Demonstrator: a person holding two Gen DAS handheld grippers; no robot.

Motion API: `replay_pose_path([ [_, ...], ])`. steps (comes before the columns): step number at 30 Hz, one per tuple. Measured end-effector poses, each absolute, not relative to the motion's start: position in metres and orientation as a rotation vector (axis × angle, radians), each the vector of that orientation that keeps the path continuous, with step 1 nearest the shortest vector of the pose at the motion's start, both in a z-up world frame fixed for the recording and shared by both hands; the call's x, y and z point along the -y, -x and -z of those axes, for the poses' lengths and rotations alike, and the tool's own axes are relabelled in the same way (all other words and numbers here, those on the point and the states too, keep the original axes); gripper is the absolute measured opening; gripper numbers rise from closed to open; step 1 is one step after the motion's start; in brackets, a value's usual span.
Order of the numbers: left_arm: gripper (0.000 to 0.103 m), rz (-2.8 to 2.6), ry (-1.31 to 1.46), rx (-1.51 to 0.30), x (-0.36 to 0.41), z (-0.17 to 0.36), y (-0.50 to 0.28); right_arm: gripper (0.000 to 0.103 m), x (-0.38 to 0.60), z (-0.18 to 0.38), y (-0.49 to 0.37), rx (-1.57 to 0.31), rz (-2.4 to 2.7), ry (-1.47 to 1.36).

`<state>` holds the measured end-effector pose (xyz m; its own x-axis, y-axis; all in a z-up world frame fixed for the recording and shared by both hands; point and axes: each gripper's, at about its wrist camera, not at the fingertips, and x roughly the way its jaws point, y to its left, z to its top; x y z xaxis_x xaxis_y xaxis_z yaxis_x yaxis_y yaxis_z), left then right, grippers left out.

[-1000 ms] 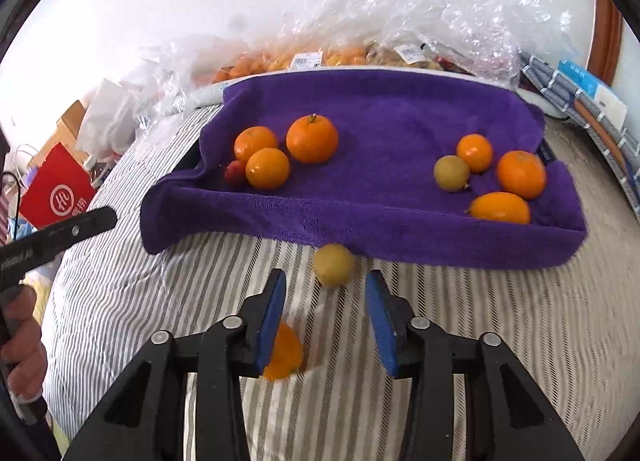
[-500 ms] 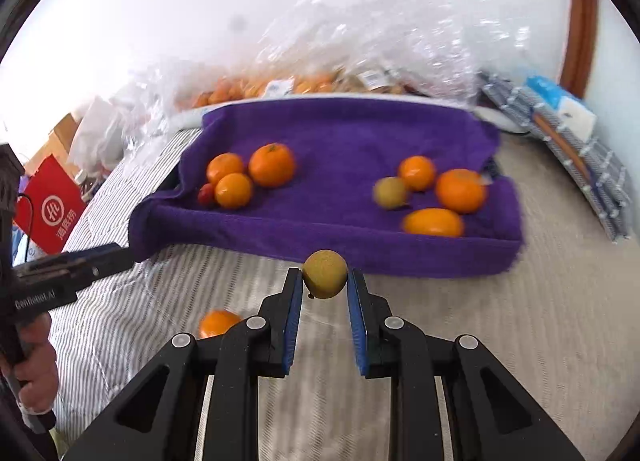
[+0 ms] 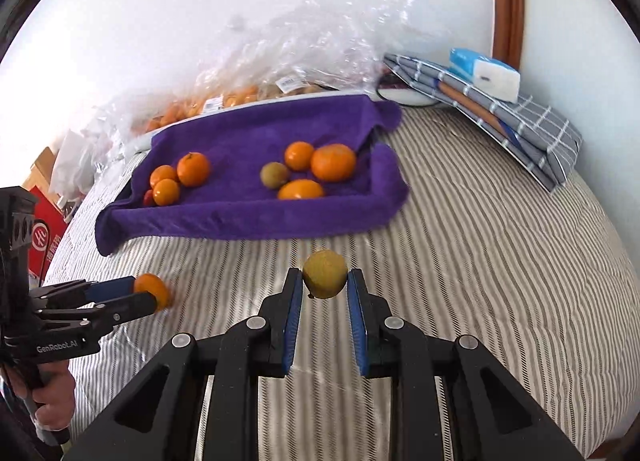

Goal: Organize fruits
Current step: 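Grasp another yellow-green fruit with the right tool while the left tool grasps an orange, then carry both fruits onto the purple towel and open both tools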

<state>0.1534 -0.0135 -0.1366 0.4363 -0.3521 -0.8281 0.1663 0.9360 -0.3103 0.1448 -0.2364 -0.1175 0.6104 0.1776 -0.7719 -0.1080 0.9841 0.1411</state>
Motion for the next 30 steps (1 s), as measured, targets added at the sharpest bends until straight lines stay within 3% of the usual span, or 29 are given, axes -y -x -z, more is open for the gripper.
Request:
replay_pose_path([
  [2,0.047,0.309,0.184,-1.06,0.018,0.137,-0.152,0.023,0.24,0.12,-0.144,-0.901,-0.169,-0.08],
  [4,0.037,0.301,0.163,-1.066,0.022,0.139,-0.152,0.023,0.241,0.122,-0.142,-0.897,-0.174,-0.07],
  [30,0.037,0.185,0.272,-0.956,-0.049,0.091,-0.162,0.023,0.209,0.094,-0.164,-0.864,-0.188,-0.074],
])
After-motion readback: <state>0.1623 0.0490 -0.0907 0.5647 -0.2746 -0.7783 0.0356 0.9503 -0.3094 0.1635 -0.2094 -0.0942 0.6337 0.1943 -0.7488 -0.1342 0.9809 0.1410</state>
